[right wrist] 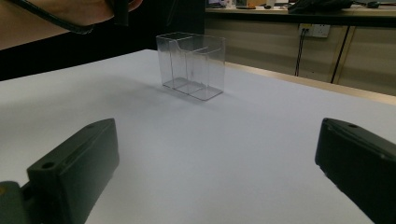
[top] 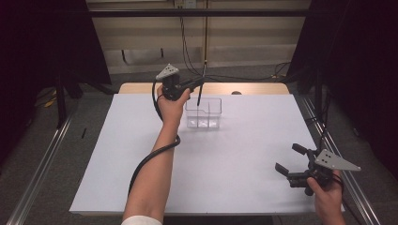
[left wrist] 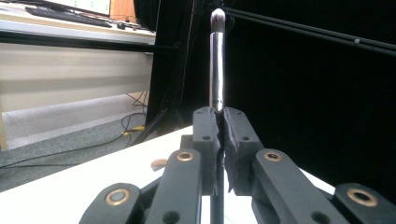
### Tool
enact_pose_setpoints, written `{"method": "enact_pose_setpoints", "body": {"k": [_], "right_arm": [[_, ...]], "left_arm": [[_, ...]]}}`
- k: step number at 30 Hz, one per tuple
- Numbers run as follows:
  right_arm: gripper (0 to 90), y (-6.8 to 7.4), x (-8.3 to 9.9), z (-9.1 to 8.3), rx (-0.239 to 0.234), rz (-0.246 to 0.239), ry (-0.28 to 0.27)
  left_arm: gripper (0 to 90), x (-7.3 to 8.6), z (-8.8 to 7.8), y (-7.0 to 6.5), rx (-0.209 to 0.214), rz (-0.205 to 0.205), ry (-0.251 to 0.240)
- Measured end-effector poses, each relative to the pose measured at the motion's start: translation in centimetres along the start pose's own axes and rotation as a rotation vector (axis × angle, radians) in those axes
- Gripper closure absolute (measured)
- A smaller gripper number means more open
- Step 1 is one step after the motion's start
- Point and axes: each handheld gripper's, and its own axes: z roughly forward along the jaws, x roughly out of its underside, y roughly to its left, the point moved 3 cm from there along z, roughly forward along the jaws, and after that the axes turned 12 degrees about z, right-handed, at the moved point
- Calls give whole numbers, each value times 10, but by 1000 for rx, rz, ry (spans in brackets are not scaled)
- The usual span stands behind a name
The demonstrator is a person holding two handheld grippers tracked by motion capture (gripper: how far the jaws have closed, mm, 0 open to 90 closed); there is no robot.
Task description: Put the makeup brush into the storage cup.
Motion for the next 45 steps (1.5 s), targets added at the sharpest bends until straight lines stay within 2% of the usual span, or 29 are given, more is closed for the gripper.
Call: {"method": "enact_pose_setpoints", "body": {"k": [4, 15, 20, 28, 45], "right_arm": [[0, 0, 0, 0, -2, -2, 0], [0, -1, 0, -1, 0, 2, -1], [0, -2, 0, -1, 0, 2, -1], [0, -2, 1, -1, -1, 3, 0], [0, -2, 1, 0, -1, 2, 3]], "left_arm": [[842, 1, 3, 0, -4, 1, 6], [841, 1, 9, 1, -18, -19, -22], [842, 3, 12, 1, -27, -13, -12], [841, 5, 14, 1, -38, -23, -26], [841, 10, 20, -1, -42, -10, -12]]}}
